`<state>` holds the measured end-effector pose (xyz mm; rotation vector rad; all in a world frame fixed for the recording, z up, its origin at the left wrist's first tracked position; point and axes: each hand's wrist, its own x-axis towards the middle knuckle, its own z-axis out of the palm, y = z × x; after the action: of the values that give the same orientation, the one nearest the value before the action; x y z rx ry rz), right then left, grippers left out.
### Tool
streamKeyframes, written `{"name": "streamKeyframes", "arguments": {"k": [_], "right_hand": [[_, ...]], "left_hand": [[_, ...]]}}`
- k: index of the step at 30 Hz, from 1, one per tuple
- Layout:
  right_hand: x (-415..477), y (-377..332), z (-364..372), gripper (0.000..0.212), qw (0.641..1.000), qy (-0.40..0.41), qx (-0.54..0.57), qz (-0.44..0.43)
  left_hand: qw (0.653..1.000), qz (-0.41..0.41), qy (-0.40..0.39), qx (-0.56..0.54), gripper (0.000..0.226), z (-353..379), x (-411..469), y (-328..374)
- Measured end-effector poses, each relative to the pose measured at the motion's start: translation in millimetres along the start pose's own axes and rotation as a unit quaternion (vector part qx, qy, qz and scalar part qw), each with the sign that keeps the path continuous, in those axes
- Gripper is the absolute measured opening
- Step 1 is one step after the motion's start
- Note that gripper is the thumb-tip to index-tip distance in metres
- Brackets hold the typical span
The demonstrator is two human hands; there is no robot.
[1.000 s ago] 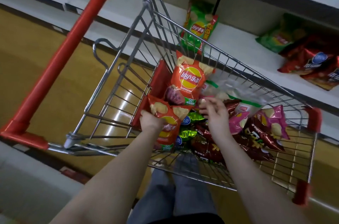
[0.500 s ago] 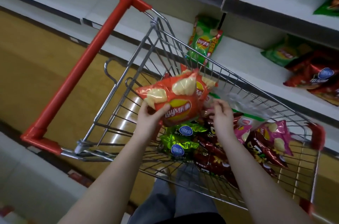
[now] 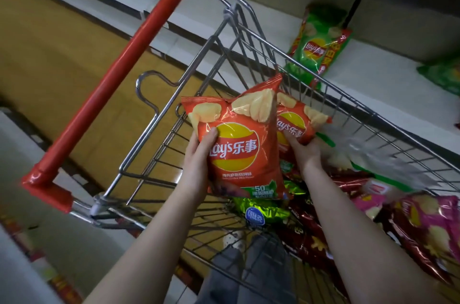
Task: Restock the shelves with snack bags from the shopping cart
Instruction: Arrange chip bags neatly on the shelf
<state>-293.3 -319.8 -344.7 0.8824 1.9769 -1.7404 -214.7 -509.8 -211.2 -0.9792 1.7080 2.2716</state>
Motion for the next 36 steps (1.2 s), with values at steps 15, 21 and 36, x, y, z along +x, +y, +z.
{"name": "streamKeyframes", "arguments": {"k": [15, 21, 36], "right_hand": [[-142, -82, -73, 0.063, 0.978, 0.036, 0.106, -0.176], [-205, -100, -121, 0.062, 0.953, 0.143, 0.127, -0.234], [-344, -38, -356, 0.085, 0.897, 0.334, 0.144, -0.25]], "left_hand": [[0.998, 0.057, -0.025, 0.011, 0.075, 48, -66, 77], [0.993, 0.094, -0.068, 0.023, 0.044, 75, -95, 89], [0.954, 0.127, -0.257, 0.091, 0.066, 241, -251, 30]]}}
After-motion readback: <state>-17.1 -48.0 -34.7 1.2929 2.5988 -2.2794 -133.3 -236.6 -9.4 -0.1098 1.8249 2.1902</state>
